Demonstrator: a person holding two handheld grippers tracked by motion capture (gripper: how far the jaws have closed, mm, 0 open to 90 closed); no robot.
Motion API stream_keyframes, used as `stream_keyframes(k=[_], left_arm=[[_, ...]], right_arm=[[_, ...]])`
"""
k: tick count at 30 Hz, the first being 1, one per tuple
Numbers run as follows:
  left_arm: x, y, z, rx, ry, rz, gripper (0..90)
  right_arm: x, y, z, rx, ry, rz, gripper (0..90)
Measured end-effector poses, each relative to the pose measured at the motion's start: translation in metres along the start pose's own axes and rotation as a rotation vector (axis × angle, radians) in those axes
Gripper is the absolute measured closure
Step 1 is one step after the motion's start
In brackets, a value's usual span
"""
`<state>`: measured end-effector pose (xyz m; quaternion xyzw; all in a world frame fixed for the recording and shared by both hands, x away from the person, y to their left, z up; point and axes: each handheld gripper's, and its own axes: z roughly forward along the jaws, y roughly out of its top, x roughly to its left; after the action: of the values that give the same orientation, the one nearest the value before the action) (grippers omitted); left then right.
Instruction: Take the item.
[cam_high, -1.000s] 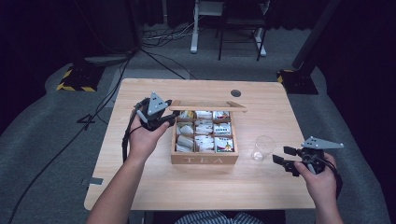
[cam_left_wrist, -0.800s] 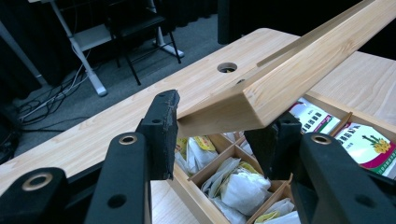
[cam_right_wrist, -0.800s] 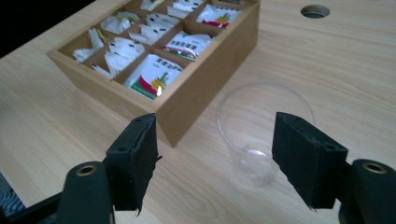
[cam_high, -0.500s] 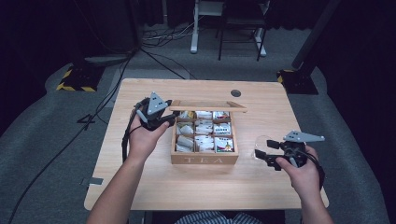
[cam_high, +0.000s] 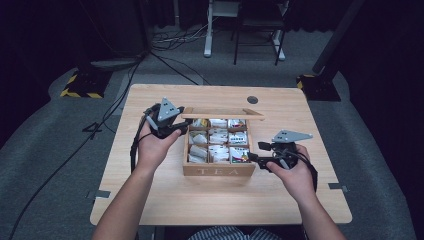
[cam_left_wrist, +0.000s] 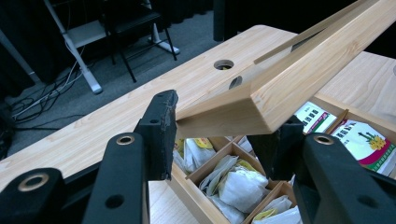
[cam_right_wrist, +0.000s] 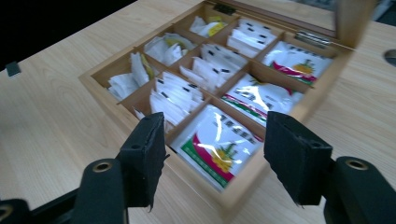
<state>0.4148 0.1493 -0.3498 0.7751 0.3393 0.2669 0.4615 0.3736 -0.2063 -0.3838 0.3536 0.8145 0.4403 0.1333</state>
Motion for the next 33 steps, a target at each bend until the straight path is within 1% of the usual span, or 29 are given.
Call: stream_keyframes(k=[2,3,4,5,6,7,8,9,11,17,18,19,20,23,24,25,26,28,29,33], left_arm=[[0.000,0.000,0.000,0.001,-0.001,-0.003,53.4],[0.001,0.000,0.000,-0.001,-0.005,-0.002,53.2],[0.002,0.000,0.000,-0.002,-0.008,-0.005,53.2],[0.002,0.000,0.000,-0.002,-0.009,-0.005,53.0],[0.002,0.000,0.001,-0.002,-0.010,-0.005,52.9],[0.002,0.000,0.001,-0.002,-0.010,-0.005,52.9],[0.002,0.000,0.001,-0.001,-0.010,-0.005,52.9],[0.002,0.000,0.001,-0.001,-0.010,-0.005,52.9],[0.002,0.000,0.001,0.000,-0.010,-0.005,52.9],[0.001,0.000,0.000,0.002,-0.006,-0.001,52.9],[0.001,0.000,0.000,0.003,-0.004,0.000,53.0],[0.001,0.000,0.000,0.003,-0.004,0.000,53.0],[0.001,0.000,0.000,0.002,-0.005,0.000,53.0],[0.001,0.000,0.000,0.004,-0.003,0.001,53.0],[0.001,0.000,0.000,0.004,-0.003,0.001,53.0],[0.001,0.000,0.000,0.003,-0.002,0.000,52.9],[0.001,0.000,0.000,0.003,-0.001,0.001,52.9],[0.000,0.000,0.001,0.002,0.000,0.003,52.9],[0.000,0.000,0.001,0.003,-0.001,0.002,52.9],[0.000,0.000,0.001,0.004,-0.001,0.003,52.9]], right_arm=[[0.002,0.001,0.003,0.004,0.008,-0.004,41.0],[0.007,0.006,0.013,0.014,0.023,-0.022,44.1],[0.007,0.006,0.013,0.014,0.023,-0.022,44.1],[0.010,0.008,0.018,0.014,0.031,-0.027,45.5],[0.015,0.012,0.026,0.010,0.051,-0.036,48.3],[0.015,0.012,0.026,0.010,0.051,-0.036,48.3],[0.021,0.017,0.035,0.011,0.066,-0.049,49.9],[0.021,0.017,0.035,0.011,0.066,-0.049,49.9],[0.028,0.023,0.044,0.009,0.074,-0.066,52.5],[0.035,0.031,0.056,-0.004,0.092,-0.088,56.7],[0.038,0.033,0.061,-0.006,0.096,-0.097,57.7],[0.038,0.033,0.061,-0.006,0.096,-0.097,57.7],[0.041,0.034,0.069,-0.004,0.103,-0.099,58.9],[0.046,0.035,0.080,0.008,0.114,-0.105,60.3],[0.046,0.035,0.080,0.008,0.114,-0.105,60.3],[0.049,0.035,0.088,0.012,0.118,-0.112,61.1],[0.049,0.035,0.088,0.012,0.118,-0.112,61.1],[0.051,0.035,0.095,0.016,0.118,-0.115,61.5],[0.054,0.035,0.101,0.023,0.123,-0.119,61.9],[0.059,0.034,0.114,0.031,0.123,-0.131,62.3]])
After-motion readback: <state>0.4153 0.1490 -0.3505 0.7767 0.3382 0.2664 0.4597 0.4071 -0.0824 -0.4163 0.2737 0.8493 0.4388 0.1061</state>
